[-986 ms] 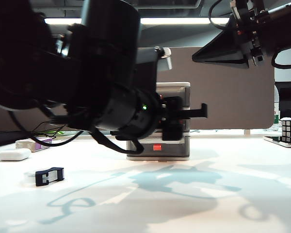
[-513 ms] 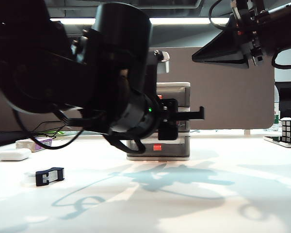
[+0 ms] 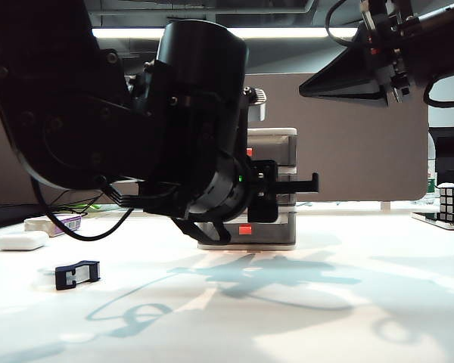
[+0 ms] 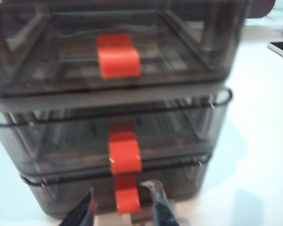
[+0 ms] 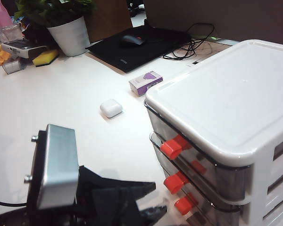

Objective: Open the second layer of the drawer on the table, pick up the transparent tape on the table and put it in, and finally close the drawer.

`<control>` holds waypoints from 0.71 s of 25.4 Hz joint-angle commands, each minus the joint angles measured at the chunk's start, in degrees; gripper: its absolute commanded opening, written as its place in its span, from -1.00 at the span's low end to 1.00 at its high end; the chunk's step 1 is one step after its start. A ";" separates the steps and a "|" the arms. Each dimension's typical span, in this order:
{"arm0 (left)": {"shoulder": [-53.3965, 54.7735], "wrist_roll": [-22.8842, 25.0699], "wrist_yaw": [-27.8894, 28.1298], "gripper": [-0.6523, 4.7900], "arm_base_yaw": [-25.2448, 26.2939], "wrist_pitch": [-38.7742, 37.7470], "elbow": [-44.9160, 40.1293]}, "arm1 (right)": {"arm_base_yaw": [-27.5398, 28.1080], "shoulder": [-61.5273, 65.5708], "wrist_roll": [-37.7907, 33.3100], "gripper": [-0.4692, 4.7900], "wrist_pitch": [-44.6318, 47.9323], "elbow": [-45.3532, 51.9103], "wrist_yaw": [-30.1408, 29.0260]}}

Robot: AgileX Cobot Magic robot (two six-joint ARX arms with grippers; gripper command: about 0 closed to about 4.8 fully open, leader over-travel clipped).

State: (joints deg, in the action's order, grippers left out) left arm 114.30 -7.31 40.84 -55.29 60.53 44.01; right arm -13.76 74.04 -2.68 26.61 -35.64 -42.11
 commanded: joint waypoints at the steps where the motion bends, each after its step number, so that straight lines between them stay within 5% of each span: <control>1: 0.04 -0.07 0.28 -0.20 0.13 2.93 0.22 | -0.04 -0.17 0.20 -0.84 0.61 -0.31 -0.24; 18: 2.43 1.33 1.49 -0.20 0.48 1.07 4.85 | -0.04 -0.17 0.20 -0.84 0.22 -0.31 -0.24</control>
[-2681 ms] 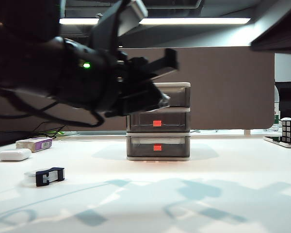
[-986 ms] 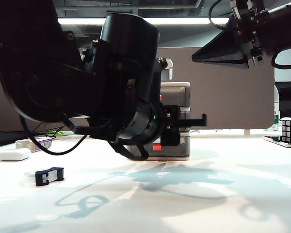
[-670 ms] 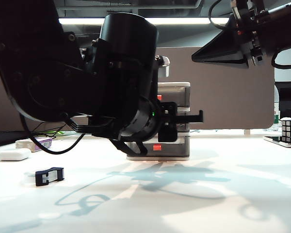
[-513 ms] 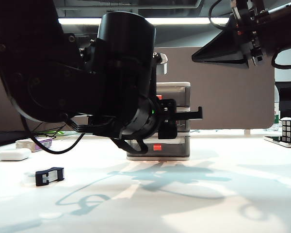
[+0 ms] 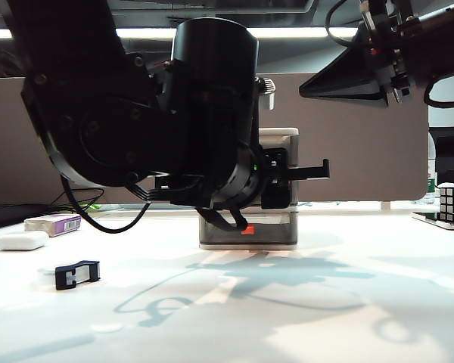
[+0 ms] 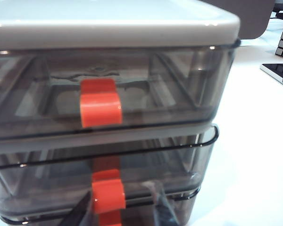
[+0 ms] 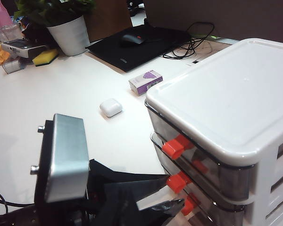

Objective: Open the second layer of the drawer on the table, pick up the transparent tape on the table and put it in, and finally close the drawer.

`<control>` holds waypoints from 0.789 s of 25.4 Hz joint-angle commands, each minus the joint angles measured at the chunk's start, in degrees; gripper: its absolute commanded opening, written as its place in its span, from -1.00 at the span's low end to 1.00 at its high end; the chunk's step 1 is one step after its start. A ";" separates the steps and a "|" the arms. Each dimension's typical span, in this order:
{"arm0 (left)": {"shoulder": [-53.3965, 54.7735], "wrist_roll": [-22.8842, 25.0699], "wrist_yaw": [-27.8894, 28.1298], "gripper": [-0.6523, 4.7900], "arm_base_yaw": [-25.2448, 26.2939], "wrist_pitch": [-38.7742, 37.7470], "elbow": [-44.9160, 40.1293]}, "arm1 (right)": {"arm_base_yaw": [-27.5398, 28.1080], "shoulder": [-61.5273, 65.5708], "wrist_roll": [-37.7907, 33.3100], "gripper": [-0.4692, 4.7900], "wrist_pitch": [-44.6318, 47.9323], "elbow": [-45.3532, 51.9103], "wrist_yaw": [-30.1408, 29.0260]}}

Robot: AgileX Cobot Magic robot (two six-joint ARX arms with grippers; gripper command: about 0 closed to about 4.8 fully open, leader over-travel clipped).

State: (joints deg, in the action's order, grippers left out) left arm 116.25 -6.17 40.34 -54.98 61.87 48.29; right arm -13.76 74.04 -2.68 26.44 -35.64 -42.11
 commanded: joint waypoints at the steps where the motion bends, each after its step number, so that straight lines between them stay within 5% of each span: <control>1: 0.66 0.17 2.54 -0.20 0.20 -0.90 0.81 | -0.04 -0.17 0.20 -0.84 0.42 -0.31 -0.26; 20: 1.31 -0.24 3.32 -0.20 1.36 -1.40 3.08 | -0.04 0.04 0.39 -0.84 0.39 -0.31 -0.24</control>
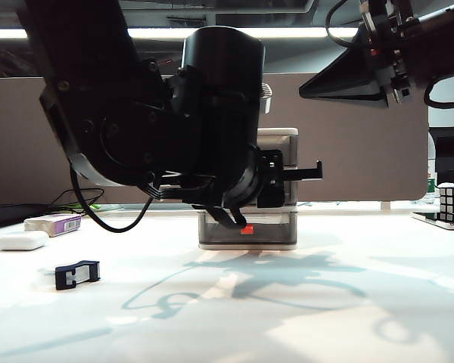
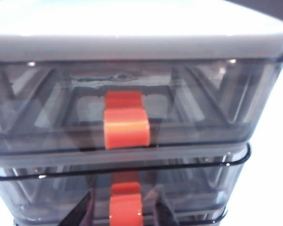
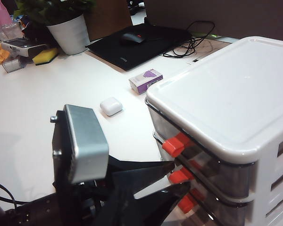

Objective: Open the second layer of the drawer on the table, pick up the transparent tape on the table and put it in, and finally close the drawer.

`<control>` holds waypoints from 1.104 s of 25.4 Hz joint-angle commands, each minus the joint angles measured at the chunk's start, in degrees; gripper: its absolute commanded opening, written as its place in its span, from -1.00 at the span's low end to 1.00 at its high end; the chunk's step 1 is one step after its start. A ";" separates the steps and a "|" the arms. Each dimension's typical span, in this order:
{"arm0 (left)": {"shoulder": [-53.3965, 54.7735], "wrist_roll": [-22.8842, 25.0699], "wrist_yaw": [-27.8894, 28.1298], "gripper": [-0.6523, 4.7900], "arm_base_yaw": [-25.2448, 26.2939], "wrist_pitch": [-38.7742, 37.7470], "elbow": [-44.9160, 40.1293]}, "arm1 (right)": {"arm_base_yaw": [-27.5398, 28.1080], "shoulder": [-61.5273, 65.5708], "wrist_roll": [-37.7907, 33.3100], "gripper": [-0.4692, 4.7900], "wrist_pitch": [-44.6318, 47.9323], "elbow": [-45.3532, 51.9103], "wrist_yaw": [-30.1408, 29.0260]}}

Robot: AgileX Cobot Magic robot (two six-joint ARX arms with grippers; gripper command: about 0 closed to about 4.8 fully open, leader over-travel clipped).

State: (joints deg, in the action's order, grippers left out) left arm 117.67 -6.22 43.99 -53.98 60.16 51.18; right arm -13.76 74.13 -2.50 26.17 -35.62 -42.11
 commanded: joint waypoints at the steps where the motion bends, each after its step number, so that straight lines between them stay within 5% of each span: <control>1: -0.09 -0.22 -0.31 -0.20 0.44 0.24 0.20 | -0.04 -0.04 0.22 -0.84 0.66 -0.33 -0.24; 18: 0.31 -0.24 -2.01 -0.20 1.25 0.31 0.22 | -0.07 -0.04 0.22 -0.84 0.68 -0.33 -0.22; 19: 0.31 -0.24 -2.01 -0.23 1.25 0.33 0.22 | -0.07 -0.04 0.22 -0.84 0.68 -0.33 -0.22; 22: 0.33 -0.22 -2.03 -0.76 1.27 0.31 0.22 | -0.07 -0.04 0.22 -0.84 0.68 -0.33 -0.22; 28: 0.33 -0.20 -1.70 -0.78 1.25 0.28 0.20 | -0.07 0.00 0.22 -0.84 1.11 -0.33 0.04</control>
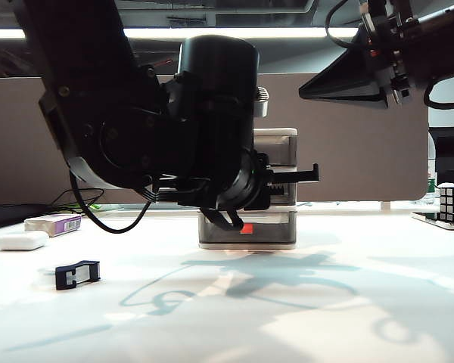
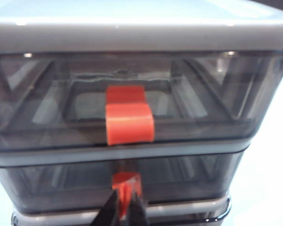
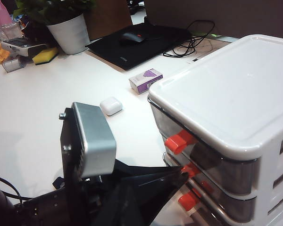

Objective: Open the second layer of the drawer on the table, pick up the transparent tape on the table and put it in, and finally close the drawer.

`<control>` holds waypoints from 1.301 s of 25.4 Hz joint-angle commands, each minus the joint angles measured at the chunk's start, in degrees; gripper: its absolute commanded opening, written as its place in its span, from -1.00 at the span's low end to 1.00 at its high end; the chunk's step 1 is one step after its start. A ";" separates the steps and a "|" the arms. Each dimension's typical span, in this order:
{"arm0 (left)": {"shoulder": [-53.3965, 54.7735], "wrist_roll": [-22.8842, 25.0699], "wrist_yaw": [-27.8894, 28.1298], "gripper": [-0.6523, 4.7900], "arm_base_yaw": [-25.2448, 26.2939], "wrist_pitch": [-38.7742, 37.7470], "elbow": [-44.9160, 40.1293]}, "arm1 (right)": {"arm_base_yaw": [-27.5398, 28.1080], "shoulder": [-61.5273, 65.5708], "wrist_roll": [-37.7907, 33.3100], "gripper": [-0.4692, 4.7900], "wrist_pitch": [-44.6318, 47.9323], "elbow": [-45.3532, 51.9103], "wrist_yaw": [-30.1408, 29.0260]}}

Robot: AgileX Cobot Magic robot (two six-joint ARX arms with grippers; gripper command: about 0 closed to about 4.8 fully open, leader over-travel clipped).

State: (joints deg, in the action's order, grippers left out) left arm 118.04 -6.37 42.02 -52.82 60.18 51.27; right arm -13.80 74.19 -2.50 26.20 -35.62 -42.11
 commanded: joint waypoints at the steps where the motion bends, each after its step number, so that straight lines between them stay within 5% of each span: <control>1: -0.07 -0.04 0.46 -0.78 0.07 0.26 0.11 | -0.02 0.07 0.22 -0.84 1.42 -0.33 0.24; 24: -2.29 0.09 1.68 -0.78 -2.95 -0.76 -3.61 | -1.73 15.89 -0.72 -0.84 9.25 -6.80 0.02; 27: -2.27 -1.49 -1.44 -0.78 -2.47 -1.31 -3.67 | -1.84 15.93 -1.20 -0.84 9.11 -6.80 -0.26; 30: -2.29 -2.60 -6.40 -0.59 -2.71 -1.44 -3.76 | -1.84 15.91 -1.57 -0.84 9.05 -6.78 -0.31; 33: -2.27 -4.59 -4.85 -0.41 -3.85 -1.60 -3.74 | -1.84 15.91 -1.57 -0.84 8.96 -6.78 -0.28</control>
State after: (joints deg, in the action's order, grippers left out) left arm 116.01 -9.43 36.47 -55.90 58.52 47.59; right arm -15.55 90.32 -3.81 34.54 -42.13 -42.09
